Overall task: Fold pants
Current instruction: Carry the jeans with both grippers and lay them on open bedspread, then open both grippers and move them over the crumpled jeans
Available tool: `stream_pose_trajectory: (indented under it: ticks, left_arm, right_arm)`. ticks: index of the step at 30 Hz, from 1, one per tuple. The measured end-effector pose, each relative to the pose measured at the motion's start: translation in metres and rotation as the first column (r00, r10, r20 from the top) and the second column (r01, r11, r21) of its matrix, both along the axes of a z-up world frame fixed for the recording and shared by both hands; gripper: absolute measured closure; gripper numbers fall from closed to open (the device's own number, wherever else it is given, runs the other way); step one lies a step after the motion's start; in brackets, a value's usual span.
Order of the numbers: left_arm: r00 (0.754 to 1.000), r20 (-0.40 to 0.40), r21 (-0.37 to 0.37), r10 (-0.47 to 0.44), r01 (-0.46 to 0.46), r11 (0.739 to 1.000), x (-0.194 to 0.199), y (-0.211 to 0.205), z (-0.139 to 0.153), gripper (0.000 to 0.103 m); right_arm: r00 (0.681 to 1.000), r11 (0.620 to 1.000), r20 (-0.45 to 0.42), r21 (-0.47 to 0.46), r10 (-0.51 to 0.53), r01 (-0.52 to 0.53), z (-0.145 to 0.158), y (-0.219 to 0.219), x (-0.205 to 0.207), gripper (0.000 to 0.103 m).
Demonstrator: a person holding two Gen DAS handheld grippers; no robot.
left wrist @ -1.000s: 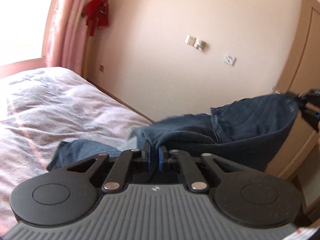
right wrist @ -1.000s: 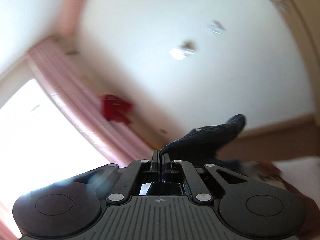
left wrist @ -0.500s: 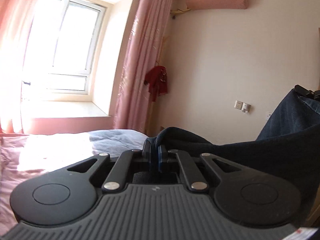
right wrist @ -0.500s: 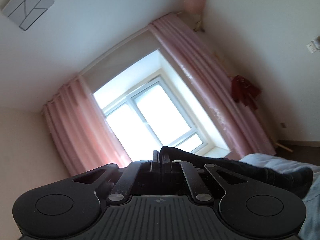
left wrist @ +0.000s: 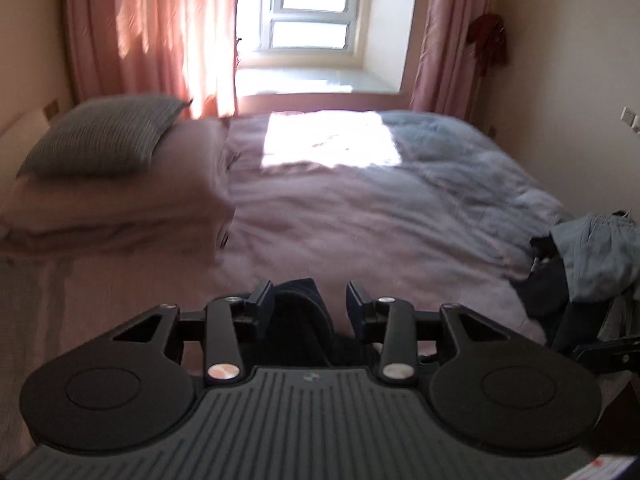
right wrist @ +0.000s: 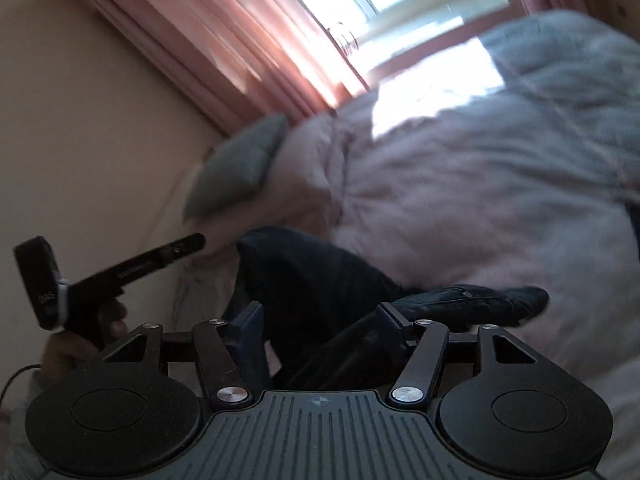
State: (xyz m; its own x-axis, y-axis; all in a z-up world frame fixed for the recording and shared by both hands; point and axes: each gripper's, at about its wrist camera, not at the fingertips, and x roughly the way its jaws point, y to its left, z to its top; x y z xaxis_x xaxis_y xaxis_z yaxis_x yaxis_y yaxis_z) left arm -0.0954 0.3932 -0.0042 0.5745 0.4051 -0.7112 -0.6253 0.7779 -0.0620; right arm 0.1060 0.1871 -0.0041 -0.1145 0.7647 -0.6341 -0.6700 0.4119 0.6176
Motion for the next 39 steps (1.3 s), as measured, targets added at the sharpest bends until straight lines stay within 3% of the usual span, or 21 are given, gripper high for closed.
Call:
stream_pose_trajectory:
  ticks: [2,4,7,11,15,19,23,33,39]
  left_arm:
    - [0.994,-0.088,-0.072,0.058,-0.065,0.995,-0.047,-0.005,-0.029,0.063]
    - [0.982,-0.155,-0.128,0.109,-0.130,0.983,-0.086,-0.014,-0.052,0.061]
    - [0.959,-0.226,-0.193,0.173,-0.218,0.957,-0.133,-0.034,-0.080,0.057]
    - [0.935,-0.287,-0.231,0.210,-0.280,0.932,-0.162,-0.061,-0.099,0.054]
    - [0.932,-0.298,-0.224,0.208,-0.279,0.934,-0.155,-0.093,-0.101,0.050]
    - [0.935,-0.292,-0.187,0.203,-0.264,0.946,-0.144,-0.120,-0.095,0.038]
    - [0.931,-0.290,-0.170,0.223,-0.280,0.945,-0.134,-0.142,-0.087,0.038]
    - [0.909,-0.301,-0.129,0.287,-0.337,0.932,-0.126,-0.198,-0.075,0.032]
    - [0.899,-0.307,-0.113,0.311,-0.359,0.927,-0.122,-0.217,-0.072,0.029]
  right_arm:
    - [0.999,0.993,-0.041,-0.120,0.005,-0.010,-0.035,-0.007,-0.014,0.044]
    - [0.998,0.984,-0.070,-0.176,0.006,-0.018,-0.050,-0.027,-0.015,0.044]
    - [0.996,0.974,-0.082,-0.225,0.017,-0.035,-0.053,-0.028,-0.029,0.044]
    - [0.998,0.953,-0.012,-0.295,0.066,-0.067,-0.046,-0.030,-0.060,0.044]
    - [0.986,0.931,0.073,-0.346,0.151,-0.117,-0.052,-0.032,-0.082,0.044]
    - [0.956,0.912,0.157,-0.373,0.247,-0.174,-0.059,-0.038,-0.095,0.044]
    - [0.925,0.896,0.211,-0.387,0.316,-0.218,-0.068,-0.053,-0.097,0.044]
    - [0.892,0.858,0.180,-0.404,0.414,-0.317,-0.087,-0.089,-0.096,0.044]
    - [0.882,0.857,0.182,-0.386,0.434,-0.342,-0.090,-0.100,-0.089,0.044]
